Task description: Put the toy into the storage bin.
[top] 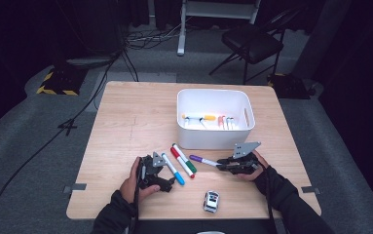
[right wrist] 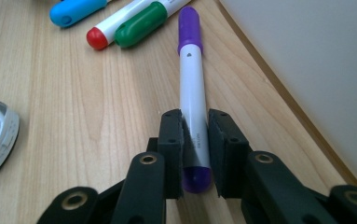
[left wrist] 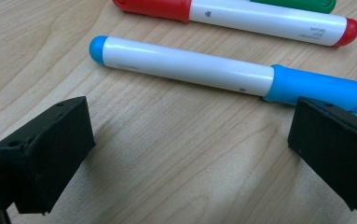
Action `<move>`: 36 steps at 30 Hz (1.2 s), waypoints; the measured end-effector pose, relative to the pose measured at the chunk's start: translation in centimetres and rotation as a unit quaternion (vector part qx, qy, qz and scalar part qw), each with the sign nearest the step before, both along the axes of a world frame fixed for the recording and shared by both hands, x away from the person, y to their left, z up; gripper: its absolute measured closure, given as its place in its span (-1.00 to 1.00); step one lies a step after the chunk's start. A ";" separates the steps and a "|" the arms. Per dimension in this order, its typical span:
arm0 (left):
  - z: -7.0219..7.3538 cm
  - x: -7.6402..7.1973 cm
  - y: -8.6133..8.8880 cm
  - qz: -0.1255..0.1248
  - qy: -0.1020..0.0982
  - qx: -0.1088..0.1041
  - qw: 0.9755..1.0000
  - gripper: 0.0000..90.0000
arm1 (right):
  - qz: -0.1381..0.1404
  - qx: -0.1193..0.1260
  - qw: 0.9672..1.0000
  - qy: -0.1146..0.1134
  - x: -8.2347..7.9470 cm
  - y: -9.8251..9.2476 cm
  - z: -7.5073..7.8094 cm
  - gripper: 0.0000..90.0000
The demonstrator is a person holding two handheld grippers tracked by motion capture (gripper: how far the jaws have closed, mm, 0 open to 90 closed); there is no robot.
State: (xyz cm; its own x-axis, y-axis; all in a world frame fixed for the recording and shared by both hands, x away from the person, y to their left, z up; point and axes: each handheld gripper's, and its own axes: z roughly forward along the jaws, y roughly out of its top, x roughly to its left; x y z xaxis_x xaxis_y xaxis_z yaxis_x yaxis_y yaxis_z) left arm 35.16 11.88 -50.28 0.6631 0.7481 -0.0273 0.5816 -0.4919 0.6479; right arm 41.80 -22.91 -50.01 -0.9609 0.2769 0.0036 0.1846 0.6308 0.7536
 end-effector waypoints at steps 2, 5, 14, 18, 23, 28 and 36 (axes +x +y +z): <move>0.0 0.0 0.0 0.000 0.000 0.000 1.000 -0.99 | 0.005 -0.004 1.000 -0.004 -0.1 -0.1 0.0 0.70; 0.0 0.0 0.0 0.000 0.000 0.000 1.000 -0.99 | 0.013 -0.004 1.000 -0.009 -0.5 -0.2 0.1 0.70; 0.0 0.0 0.0 0.000 0.000 0.000 1.000 -0.99 | 0.003 0.024 0.999 -0.035 -1.5 -1.2 2.8 0.70; 0.0 0.0 0.0 0.000 0.000 0.000 1.000 -0.99 | 0.003 0.049 0.998 -0.043 -1.7 -2.0 4.2 0.70; 0.0 0.0 0.0 0.000 0.000 0.000 1.000 -0.99 | 0.004 0.065 0.996 -0.060 -1.9 -2.8 6.0 0.70; 0.0 0.0 0.0 0.000 0.000 0.000 1.000 -0.99 | 0.005 0.083 0.993 -0.079 -2.1 -3.8 8.4 0.70; 0.0 0.0 0.0 0.000 0.000 0.000 1.000 -0.99 | 0.006 0.095 0.990 -0.106 -2.0 -4.9 12.0 0.70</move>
